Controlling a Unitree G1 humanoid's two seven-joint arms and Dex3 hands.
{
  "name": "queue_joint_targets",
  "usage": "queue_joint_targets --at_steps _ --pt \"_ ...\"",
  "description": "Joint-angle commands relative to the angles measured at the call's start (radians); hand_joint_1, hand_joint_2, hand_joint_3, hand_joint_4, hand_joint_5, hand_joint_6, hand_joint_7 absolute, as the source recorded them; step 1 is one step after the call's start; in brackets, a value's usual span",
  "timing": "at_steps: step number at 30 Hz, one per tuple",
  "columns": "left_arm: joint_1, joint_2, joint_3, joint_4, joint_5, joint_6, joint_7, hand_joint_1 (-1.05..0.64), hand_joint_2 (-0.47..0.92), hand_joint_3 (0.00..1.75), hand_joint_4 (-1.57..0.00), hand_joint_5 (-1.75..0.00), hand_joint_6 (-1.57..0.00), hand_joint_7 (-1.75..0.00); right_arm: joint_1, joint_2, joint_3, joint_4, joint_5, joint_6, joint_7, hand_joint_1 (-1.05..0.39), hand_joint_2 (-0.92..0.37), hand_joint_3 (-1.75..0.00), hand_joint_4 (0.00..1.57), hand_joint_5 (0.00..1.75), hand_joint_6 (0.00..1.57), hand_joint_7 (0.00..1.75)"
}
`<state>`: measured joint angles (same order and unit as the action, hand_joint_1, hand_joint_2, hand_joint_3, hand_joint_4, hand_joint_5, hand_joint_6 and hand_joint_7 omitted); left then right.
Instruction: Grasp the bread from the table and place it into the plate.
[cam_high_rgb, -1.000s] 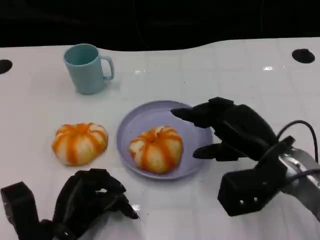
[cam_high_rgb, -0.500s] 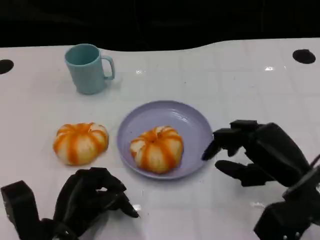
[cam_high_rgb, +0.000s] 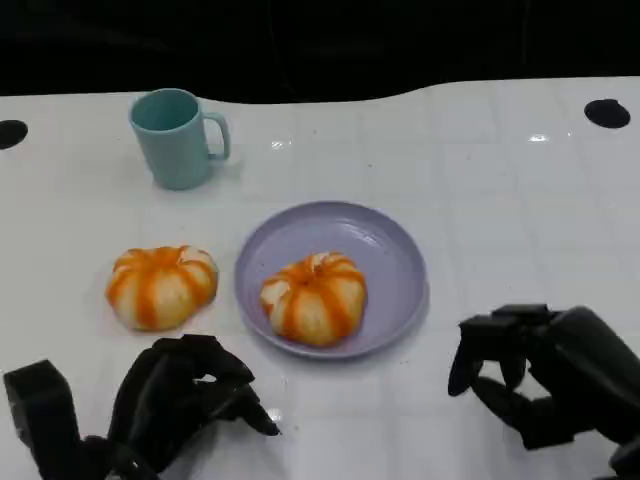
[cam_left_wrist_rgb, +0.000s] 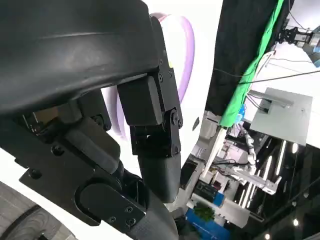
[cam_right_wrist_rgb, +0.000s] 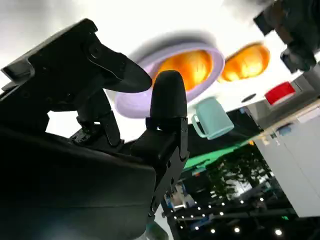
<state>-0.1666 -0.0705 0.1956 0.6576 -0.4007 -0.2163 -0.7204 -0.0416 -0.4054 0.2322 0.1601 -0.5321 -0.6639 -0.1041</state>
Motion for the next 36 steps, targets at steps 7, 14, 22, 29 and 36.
queue_joint_targets --at_steps 7,14,22,29,36 --pt "-0.006 0.02 0.011 0.012 -0.006 -0.004 -0.004 -1.05 0.68 0.01 -1.57 -0.6 -1.57 -0.35 0.09 0.011 -0.038 -0.017 -0.002 0.007 -0.019 -0.13 -0.44 -1.18 0.78 1.75 0.64 1.4" --pt "-0.007 0.023 0.014 0.008 -0.011 0.008 -0.004 -1.05 0.67 0.0 -1.57 -0.59 -1.57 -0.34 0.082 0.03 -0.04 0.049 -0.015 -0.028 -0.079 -0.13 -0.47 -1.21 0.79 1.75 0.56 1.6" --pt "-0.014 0.027 0.017 0.016 -0.009 -0.004 -0.008 -1.05 0.68 0.01 -1.57 -0.59 -1.57 -0.33 0.053 0.025 -0.038 0.12 -0.037 -0.083 -0.134 -0.13 -0.52 -1.14 0.78 1.75 0.51 1.62" --pt "-0.016 0.03 0.019 0.022 -0.01 -0.003 -0.008 -1.05 0.68 0.0 -1.57 -0.6 -1.57 -0.33 0.041 0.026 -0.034 0.141 -0.053 -0.092 -0.15 -0.13 -0.51 -1.12 0.79 1.75 0.54 1.62" --pt "-0.016 0.03 0.02 0.025 -0.015 0.001 -0.015 -1.05 0.68 0.0 -1.57 -0.59 -1.57 -0.31 0.037 0.025 -0.031 0.153 -0.063 -0.111 -0.166 -0.12 -0.48 -1.15 0.8 1.75 0.58 1.57"
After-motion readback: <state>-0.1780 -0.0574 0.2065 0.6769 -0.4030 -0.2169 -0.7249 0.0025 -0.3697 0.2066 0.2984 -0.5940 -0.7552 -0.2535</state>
